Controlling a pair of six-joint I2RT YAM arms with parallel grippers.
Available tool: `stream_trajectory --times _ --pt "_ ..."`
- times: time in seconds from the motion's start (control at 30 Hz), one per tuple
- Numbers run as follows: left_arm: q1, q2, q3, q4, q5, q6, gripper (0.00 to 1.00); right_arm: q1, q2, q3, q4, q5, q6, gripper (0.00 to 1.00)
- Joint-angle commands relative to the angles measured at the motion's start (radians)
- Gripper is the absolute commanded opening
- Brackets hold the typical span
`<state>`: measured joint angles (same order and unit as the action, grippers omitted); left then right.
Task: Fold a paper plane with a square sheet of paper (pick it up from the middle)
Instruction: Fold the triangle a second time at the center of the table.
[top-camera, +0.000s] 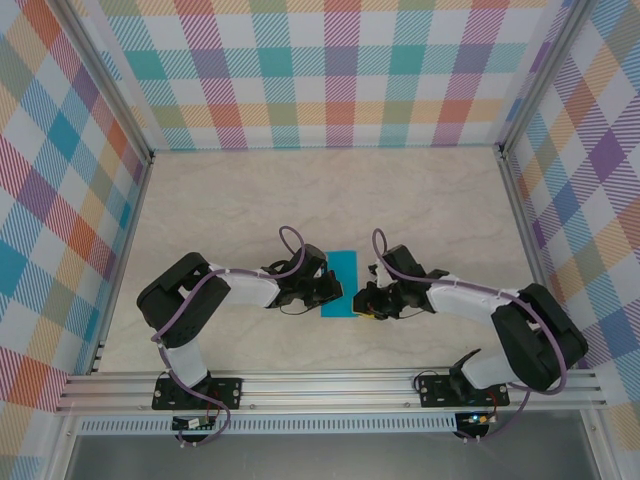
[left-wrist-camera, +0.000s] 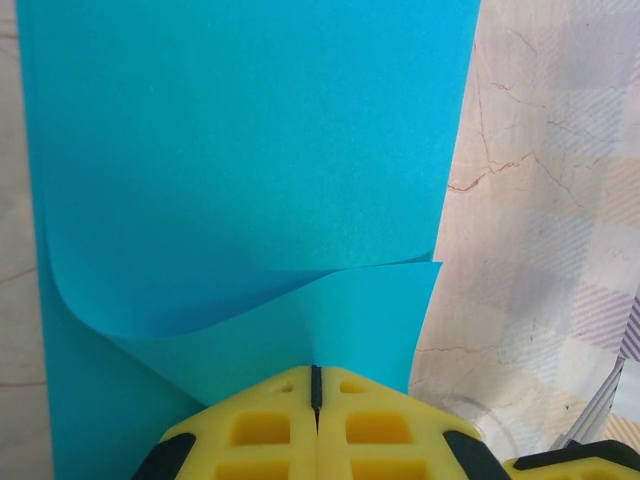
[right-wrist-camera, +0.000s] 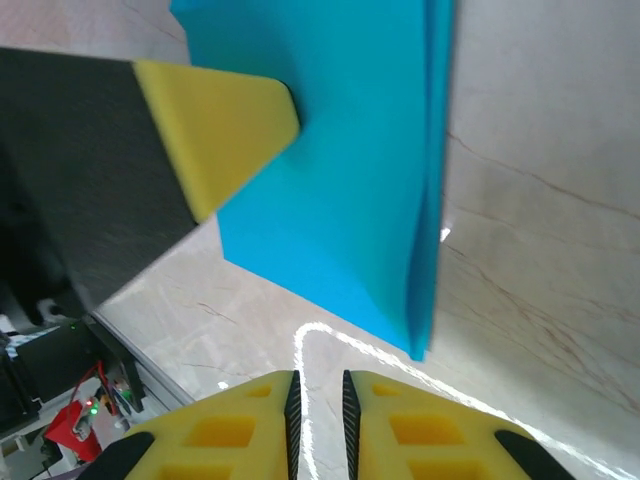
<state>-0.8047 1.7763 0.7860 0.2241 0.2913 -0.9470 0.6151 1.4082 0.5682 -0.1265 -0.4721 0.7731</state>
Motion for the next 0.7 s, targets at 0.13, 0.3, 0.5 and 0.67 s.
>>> stream_trajectory --times 0.13,0.3,0.5,0.67 --pt "-0.011 -0.010 -0.030 -0.057 -0.013 0.007 0.00 -0.005 0.146 0.040 0.123 -0.060 0.049 0.17" --pt "-0.011 -0.020 -0.035 -0.064 -0.016 0.009 0.00 -0.005 0.146 0.058 0.096 -0.061 0.040 0.18" --pt "-0.010 -0.022 -0.033 -0.065 -0.017 0.010 0.00 -0.005 0.131 0.076 0.071 -0.046 0.032 0.17" --pt "-0.010 -0.020 -0.031 -0.063 -0.015 0.010 0.00 -0.005 0.187 0.100 0.089 -0.046 0.032 0.11"
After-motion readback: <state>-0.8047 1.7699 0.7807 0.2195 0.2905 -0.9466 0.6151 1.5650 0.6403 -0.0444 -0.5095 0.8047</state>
